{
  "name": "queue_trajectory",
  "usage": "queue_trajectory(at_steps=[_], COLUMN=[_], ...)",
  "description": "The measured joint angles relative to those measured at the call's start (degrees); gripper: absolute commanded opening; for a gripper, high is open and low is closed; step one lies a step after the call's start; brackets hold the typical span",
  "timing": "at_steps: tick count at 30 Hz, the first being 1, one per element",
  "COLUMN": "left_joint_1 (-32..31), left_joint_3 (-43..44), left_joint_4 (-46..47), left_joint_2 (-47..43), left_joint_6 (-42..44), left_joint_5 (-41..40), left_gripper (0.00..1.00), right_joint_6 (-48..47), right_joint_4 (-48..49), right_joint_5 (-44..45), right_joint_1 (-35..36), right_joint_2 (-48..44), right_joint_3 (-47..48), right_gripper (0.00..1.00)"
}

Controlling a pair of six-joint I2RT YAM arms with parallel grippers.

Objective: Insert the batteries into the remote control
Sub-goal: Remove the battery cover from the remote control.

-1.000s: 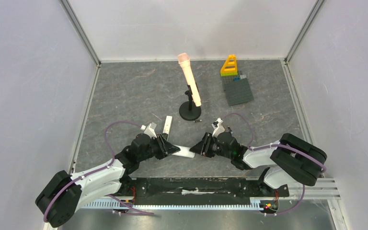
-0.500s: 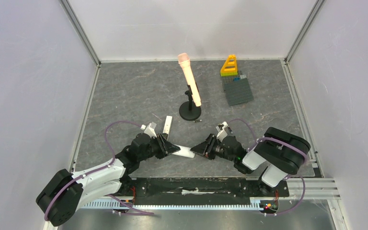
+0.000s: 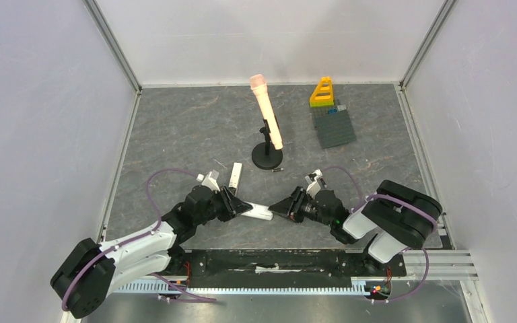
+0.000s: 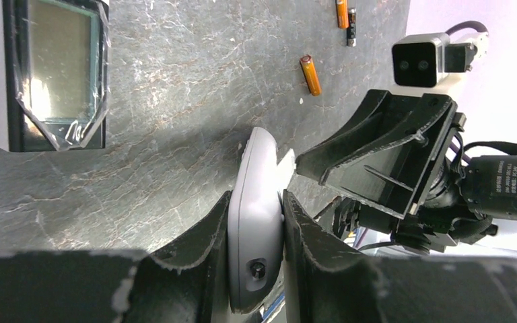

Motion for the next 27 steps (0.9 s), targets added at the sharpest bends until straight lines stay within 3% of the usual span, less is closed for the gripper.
queue_trajectory(at_steps=[9,18,27], left_joint_1=[0.00,-0.35,-0.70], left_joint_3=[3.15,6.21,10.43], left_joint_4=[-4.94,-11.02,-18.69], left_joint_2=[0.24,-0.28,-0.94], left_joint_6=[0.24,1.11,4.74], left_joint_5=[-2.62,-3.58,-4.92], left_gripper=[0.02,0.02,0.02], right_joint_6=[-1.44,-12.26,-20.57], right_joint_4=[-2.71,-22.43,-37.00], right_joint_5=[-1.44,2.21,8.50], right_joint_1=[-1.49,-4.52,-5.33], right_joint_2=[-4.13,-13.31,-14.45], right_joint_3=[0.13,10.19,13.31], right_gripper=[0.36,0.42,0.46])
